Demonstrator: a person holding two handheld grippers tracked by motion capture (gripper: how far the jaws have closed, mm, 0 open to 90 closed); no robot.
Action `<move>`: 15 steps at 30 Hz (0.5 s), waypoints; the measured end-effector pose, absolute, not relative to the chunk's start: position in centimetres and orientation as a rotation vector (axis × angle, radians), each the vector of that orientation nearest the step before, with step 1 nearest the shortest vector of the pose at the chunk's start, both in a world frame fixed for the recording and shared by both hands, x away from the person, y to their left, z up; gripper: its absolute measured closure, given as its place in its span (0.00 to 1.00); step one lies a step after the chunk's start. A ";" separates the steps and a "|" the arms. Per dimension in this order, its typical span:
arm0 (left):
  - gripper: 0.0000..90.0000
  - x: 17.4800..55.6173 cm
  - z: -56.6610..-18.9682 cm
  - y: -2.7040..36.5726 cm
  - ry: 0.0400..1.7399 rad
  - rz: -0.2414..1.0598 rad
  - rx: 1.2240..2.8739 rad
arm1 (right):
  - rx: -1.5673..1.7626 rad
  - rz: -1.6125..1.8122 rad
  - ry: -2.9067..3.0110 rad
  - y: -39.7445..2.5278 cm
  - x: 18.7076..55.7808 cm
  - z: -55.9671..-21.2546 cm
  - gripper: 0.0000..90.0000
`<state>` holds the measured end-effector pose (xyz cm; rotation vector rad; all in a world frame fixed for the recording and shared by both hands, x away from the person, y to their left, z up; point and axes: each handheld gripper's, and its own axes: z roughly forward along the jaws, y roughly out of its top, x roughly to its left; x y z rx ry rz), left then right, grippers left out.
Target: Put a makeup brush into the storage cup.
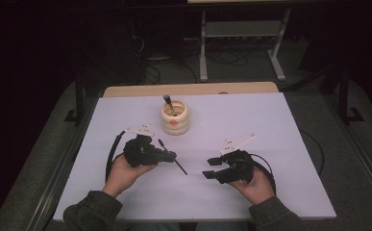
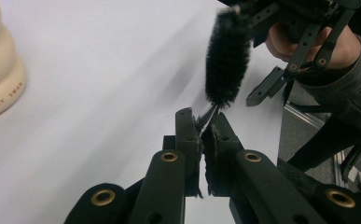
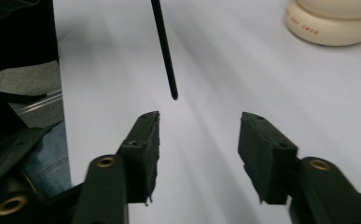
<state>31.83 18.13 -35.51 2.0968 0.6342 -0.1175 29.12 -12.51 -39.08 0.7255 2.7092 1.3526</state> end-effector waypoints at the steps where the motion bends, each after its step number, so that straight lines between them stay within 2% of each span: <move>1: 0.95 31.9 -35.5 18.1 0.640 -0.117 2.103 | 0.721 1.351 2.703 -12.8 29.1 -39.1 0.51; 10: 0.95 32.3 -34.8 18.3 0.641 -0.100 2.117 | 0.799 1.322 2.658 -14.7 29.2 -39.4 0.39; 15: 0.95 32.5 -34.1 18.4 0.639 -0.076 2.134 | 0.846 1.314 2.629 -16.0 29.1 -39.5 0.36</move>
